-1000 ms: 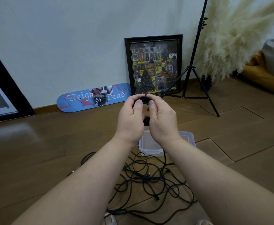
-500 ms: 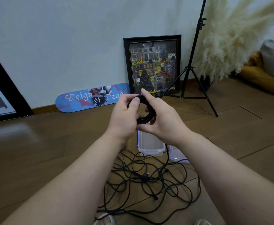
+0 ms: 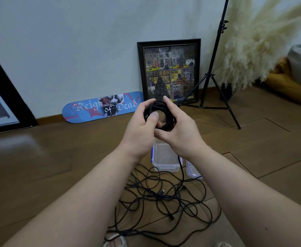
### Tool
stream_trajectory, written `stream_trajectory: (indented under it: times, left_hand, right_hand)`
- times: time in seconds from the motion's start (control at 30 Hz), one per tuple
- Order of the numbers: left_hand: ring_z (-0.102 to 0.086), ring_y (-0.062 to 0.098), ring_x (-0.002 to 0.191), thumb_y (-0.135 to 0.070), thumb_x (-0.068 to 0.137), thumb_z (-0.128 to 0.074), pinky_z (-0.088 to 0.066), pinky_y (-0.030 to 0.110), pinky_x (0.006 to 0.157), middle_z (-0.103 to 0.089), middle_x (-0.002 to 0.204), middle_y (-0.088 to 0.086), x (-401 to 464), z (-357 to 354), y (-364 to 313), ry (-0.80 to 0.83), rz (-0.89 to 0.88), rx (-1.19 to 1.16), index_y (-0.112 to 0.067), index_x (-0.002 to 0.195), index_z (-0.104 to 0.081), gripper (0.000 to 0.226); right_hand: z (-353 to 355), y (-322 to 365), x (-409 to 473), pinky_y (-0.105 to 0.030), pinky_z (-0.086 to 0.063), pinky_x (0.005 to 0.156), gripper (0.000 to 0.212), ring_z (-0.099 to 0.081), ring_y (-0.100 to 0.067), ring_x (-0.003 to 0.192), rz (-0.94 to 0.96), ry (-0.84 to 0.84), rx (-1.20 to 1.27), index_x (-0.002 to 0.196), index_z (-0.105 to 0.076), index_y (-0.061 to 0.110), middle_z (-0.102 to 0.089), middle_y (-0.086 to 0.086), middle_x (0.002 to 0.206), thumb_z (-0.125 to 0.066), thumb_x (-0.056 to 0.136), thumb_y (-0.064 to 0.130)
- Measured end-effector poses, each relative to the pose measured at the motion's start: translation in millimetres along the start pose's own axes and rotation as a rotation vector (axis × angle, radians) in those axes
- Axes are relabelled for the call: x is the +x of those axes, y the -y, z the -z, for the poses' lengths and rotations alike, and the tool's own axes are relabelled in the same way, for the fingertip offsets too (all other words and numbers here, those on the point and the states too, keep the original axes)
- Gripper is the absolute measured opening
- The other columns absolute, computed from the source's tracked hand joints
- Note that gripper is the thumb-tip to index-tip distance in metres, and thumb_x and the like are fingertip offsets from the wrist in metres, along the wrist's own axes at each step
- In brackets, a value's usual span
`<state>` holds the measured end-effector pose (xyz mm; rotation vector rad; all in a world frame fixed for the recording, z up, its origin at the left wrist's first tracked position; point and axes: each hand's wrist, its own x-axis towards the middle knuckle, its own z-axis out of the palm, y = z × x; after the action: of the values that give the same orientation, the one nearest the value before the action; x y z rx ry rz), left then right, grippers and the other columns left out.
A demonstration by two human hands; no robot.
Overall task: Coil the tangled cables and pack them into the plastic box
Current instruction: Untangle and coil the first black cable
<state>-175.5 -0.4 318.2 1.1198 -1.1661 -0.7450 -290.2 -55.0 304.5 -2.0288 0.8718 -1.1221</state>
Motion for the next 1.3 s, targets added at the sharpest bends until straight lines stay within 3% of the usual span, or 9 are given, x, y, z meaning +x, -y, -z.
stream_trajectory:
  times: [0.2, 0.33, 0.43, 0.53, 0.7, 0.87, 0.97, 1.1, 1.3]
  left_hand:
    - [-0.05, 0.006, 0.069, -0.008, 0.103, -0.039, -0.045, 0.023, 0.067, -0.052, 0.075, -0.001, 3, 5, -2, 0.0, 0.051, 0.04, -0.025, 0.13, -0.048, 0.033]
    - [-0.053, 0.015, 0.087, 0.003, 0.094, -0.039, -0.046, 0.031, 0.079, -0.054, 0.092, -0.001, 3, 6, -1, -0.003, 0.088, 0.034, -0.018, 0.128, -0.044, 0.041]
    - [-0.06, 0.014, 0.086, 0.006, 0.094, -0.039, -0.051, 0.034, 0.081, -0.057, 0.103, 0.003, 4, 7, 0, -0.01, 0.101, 0.018, -0.019, 0.119, -0.044, 0.035]
    - [-0.066, 0.007, 0.085, 0.007, 0.096, -0.042, -0.055, 0.031, 0.081, -0.063, 0.107, 0.004, 6, 12, 4, -0.066, 0.087, -0.04, -0.024, 0.108, -0.055, 0.036]
    - [-0.066, 0.012, 0.089, 0.007, 0.097, -0.039, -0.052, 0.025, 0.077, -0.067, 0.109, 0.011, 9, 11, 12, -0.104, 0.107, -0.034, -0.023, 0.107, -0.064, 0.041]
    - [-0.063, 0.011, 0.103, 0.0, 0.095, -0.053, -0.054, 0.032, 0.09, -0.065, 0.111, -0.001, 5, 3, 10, -0.093, 0.01, 0.089, -0.028, 0.111, -0.059, 0.033]
    - [-0.063, -0.005, 0.085, -0.003, 0.089, -0.065, -0.057, 0.031, 0.084, -0.066, 0.1, -0.01, 4, 8, 7, -0.127, -0.065, 0.196, -0.022, 0.11, -0.062, 0.028]
    - [-0.065, -0.007, 0.077, -0.01, 0.085, -0.073, -0.055, 0.02, 0.076, -0.068, 0.09, -0.017, 3, 13, 5, -0.137, -0.1, 0.268, -0.025, 0.101, -0.066, 0.023]
    - [-0.068, 0.004, 0.08, -0.017, 0.089, -0.071, -0.059, 0.04, 0.081, -0.072, 0.087, -0.013, 4, 14, 11, -0.19, -0.138, 0.313, -0.037, 0.089, -0.067, 0.02]
  right_hand:
    - [-2, 2, 0, -0.029, -0.044, 0.103, 0.098, -0.054, -0.008, 0.117, 0.026, 0.033, -0.059, 0.152, -0.026, 0.026, -0.056, 0.0, 0.13, -0.083, 0.072, 0.033]
    - [-5, -2, -2, -0.045, -0.048, 0.097, 0.097, -0.054, -0.012, 0.112, 0.039, 0.062, -0.111, 0.152, -0.021, 0.035, -0.052, 0.001, 0.129, -0.076, 0.073, 0.045]
    - [-5, -2, -1, -0.048, -0.046, 0.101, 0.098, -0.052, -0.015, 0.12, 0.01, 0.074, -0.083, 0.151, -0.019, 0.039, -0.049, 0.002, 0.134, -0.073, 0.071, 0.052]
    - [-4, -1, 2, -0.042, -0.04, 0.109, 0.091, -0.049, -0.014, 0.127, -0.02, 0.125, -0.036, 0.153, -0.021, 0.031, -0.048, -0.002, 0.139, -0.074, 0.079, 0.038]
    - [-11, 4, 3, -0.034, -0.04, 0.109, 0.052, -0.052, -0.016, 0.123, -0.052, 0.091, -0.005, 0.148, -0.037, 0.025, -0.055, -0.005, 0.136, -0.048, 0.1, 0.01]
    - [-5, 6, 5, -0.023, -0.045, 0.094, 0.041, -0.057, -0.009, 0.104, -0.108, -0.03, 0.036, 0.137, -0.051, 0.017, -0.063, 0.002, 0.12, -0.042, 0.099, 0.005]
    - [2, 6, 7, -0.027, -0.047, 0.087, 0.039, -0.057, -0.011, 0.095, -0.123, -0.026, 0.011, 0.134, -0.053, 0.019, -0.063, 0.004, 0.113, -0.042, 0.099, 0.005]
    - [4, 3, 8, -0.027, -0.048, 0.082, 0.04, -0.057, -0.012, 0.093, -0.149, 0.003, -0.015, 0.134, -0.053, 0.019, -0.063, 0.003, 0.114, -0.041, 0.099, 0.006]
    - [5, 2, 9, -0.024, -0.049, 0.077, 0.04, -0.06, -0.012, 0.089, -0.162, 0.025, -0.03, 0.134, -0.054, 0.02, -0.064, 0.001, 0.112, -0.04, 0.099, 0.007]
